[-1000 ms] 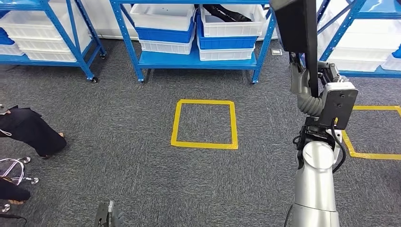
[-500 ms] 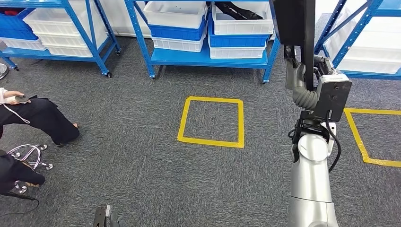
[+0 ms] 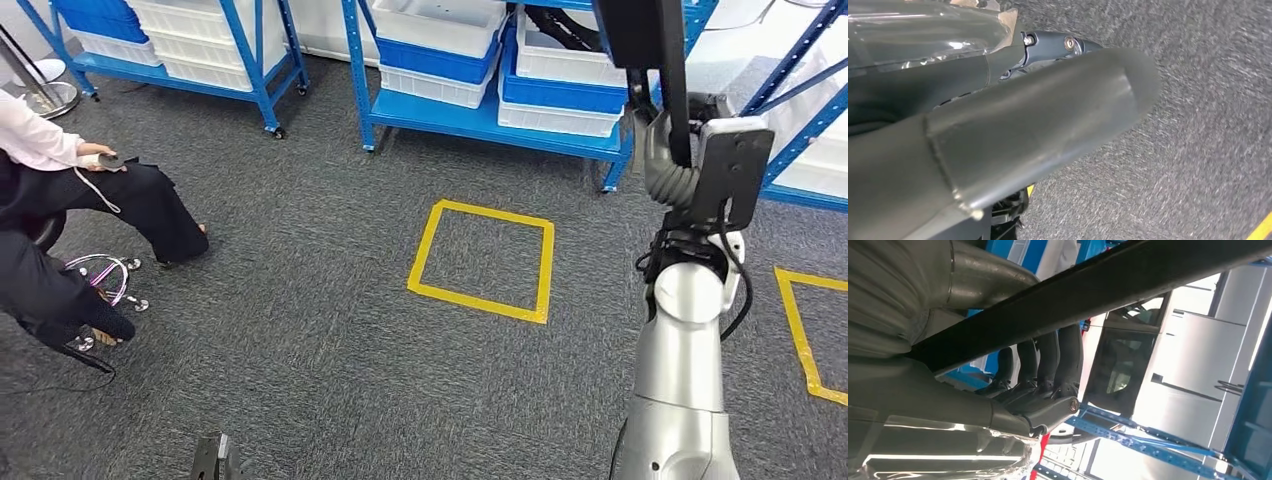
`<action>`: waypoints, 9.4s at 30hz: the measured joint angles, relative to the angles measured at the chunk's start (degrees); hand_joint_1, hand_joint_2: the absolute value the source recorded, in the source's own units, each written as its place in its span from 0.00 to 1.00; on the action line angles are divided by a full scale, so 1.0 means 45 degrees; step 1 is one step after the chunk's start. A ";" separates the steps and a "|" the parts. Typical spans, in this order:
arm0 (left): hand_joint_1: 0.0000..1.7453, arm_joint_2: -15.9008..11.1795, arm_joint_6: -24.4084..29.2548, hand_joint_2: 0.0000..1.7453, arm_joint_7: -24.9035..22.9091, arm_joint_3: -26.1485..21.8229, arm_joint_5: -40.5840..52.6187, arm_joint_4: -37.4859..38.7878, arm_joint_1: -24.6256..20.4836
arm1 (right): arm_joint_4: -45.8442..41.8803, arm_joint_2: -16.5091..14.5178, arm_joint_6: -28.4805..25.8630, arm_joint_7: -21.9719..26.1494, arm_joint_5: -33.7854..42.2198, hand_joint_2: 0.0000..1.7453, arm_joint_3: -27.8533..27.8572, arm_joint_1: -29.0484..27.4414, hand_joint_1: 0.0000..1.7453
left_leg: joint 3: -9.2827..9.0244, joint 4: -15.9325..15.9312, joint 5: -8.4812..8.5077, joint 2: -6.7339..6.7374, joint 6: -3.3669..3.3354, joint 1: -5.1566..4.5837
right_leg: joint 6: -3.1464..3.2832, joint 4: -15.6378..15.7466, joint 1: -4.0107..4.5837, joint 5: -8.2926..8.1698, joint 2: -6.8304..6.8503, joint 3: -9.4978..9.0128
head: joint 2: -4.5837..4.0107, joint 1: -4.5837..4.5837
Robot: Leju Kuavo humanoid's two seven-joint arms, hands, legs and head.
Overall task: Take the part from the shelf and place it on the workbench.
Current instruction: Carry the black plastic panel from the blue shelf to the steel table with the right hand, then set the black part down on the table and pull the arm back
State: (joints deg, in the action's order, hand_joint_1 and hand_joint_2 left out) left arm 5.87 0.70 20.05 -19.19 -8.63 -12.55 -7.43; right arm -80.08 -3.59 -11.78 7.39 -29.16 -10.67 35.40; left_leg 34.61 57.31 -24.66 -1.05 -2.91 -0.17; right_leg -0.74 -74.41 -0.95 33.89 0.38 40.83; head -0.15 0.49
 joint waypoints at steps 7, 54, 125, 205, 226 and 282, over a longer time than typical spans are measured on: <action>0.00 0.0015 0.0121 0.00 -0.0026 -0.0021 0.0007 0.0006 -0.0001 | 0.0026 0.0139 0.0485 -0.1013 -0.0670 1.00 0.0004 0.2265 1.00 | 0.0320 0.0391 -0.0038 -0.0960 0.0334 0.0049 | -0.0481 0.3145 -0.0237 -0.1332 -0.0885 -0.1514 | 0.0001 -0.0002; 0.00 0.0041 0.0186 0.00 -0.0242 -0.0277 0.0434 0.0015 -0.0286 | 0.4746 -0.3549 -0.0482 -0.1460 0.3122 1.00 -0.3771 0.4246 1.00 | 0.0585 0.0316 0.0216 0.0824 0.0852 0.0184 | -0.0016 0.3406 0.0080 -0.1318 0.1186 -0.1731 | 0.0000 0.0153; 0.00 -0.0007 0.0926 0.00 0.0532 -0.3674 -0.1310 0.0233 0.0518 | 0.6353 -0.3521 -0.2263 -0.0348 0.9827 1.00 -1.1129 0.5236 1.00 | 0.0405 0.0085 0.0410 -0.0655 0.0408 0.0295 | -0.0040 0.0705 0.0147 -0.0492 -0.0136 -0.0282 | 0.0000 -0.0164; 0.00 -0.0383 0.0085 0.00 0.0818 -0.4124 -0.0253 0.0176 0.0729 | 0.6073 -0.3549 -0.2146 -0.1330 0.9525 1.00 -1.1394 0.5450 1.00 | 0.0539 0.0340 0.0384 0.1047 0.0932 0.0289 | 0.0186 0.3562 0.0165 -0.1415 0.1135 -0.1890 | 0.0000 -0.0029; 0.00 -0.0399 0.0130 0.00 0.0674 -0.4268 0.0325 0.0094 0.0859 | 0.6086 -0.3551 -0.2793 -0.1604 1.0276 1.00 -1.2794 0.6089 1.00 | 0.0943 0.0887 -0.0017 -0.0656 0.0958 0.0355 | 0.0291 0.3564 -0.0025 -0.1758 -0.0295 -0.1639 | 0.0000 -0.0031; 0.00 -0.0109 0.0177 0.00 0.0870 -0.4783 0.1200 0.0015 0.0751 | 0.6146 -0.3544 -0.3036 -0.2274 0.6871 1.00 -1.2566 0.5593 1.00 | 0.0394 0.0294 0.0126 0.0170 0.0356 0.0086 | -0.0144 0.3854 0.0053 -0.1764 0.0162 -0.1791 | 0.0000 0.0019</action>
State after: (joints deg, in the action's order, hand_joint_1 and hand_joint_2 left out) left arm 5.38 1.50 23.97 -40.71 -3.23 -12.48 -4.05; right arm -52.42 -19.54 -25.45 -2.85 1.76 -67.22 60.57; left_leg 36.38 58.64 -24.09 -0.29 -1.31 0.21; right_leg -1.39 -57.06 -0.71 25.95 1.11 32.77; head -0.15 0.58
